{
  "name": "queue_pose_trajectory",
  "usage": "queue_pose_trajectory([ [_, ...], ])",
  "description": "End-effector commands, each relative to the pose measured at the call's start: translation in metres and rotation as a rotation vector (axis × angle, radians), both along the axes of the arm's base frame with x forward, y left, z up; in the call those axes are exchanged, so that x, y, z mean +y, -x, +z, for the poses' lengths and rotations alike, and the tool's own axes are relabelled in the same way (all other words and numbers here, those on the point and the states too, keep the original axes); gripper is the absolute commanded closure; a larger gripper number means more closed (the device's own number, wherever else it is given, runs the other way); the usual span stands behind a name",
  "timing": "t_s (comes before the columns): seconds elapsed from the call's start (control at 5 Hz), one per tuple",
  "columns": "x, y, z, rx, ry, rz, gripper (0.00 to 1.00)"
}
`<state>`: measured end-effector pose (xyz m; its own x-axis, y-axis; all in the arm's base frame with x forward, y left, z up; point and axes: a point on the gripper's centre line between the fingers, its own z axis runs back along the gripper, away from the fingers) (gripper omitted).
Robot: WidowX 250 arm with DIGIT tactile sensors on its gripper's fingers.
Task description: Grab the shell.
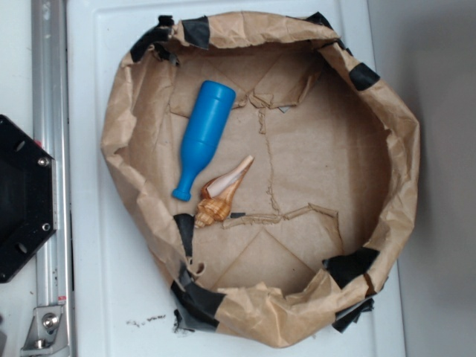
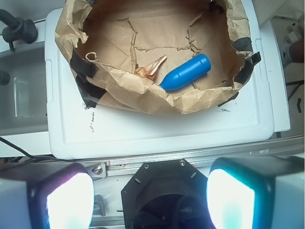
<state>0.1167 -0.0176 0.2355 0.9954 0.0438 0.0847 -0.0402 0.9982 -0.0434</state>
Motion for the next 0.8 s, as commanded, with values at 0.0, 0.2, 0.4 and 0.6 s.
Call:
queue_pose_trajectory([
  [0.0,0.0,0.0,0.0,0.0,0.0,0.0,0.0],
  [0.2,0.021,-0.043,-0.025,0.012,0.006,0.192,0.0],
  [0.4,0.029,-0.076,-0.047,0.026,0.028,0.335,0.0],
  [0.6,0.031,-0.1,-0.067,0.042,0.111,0.527,0.0],
])
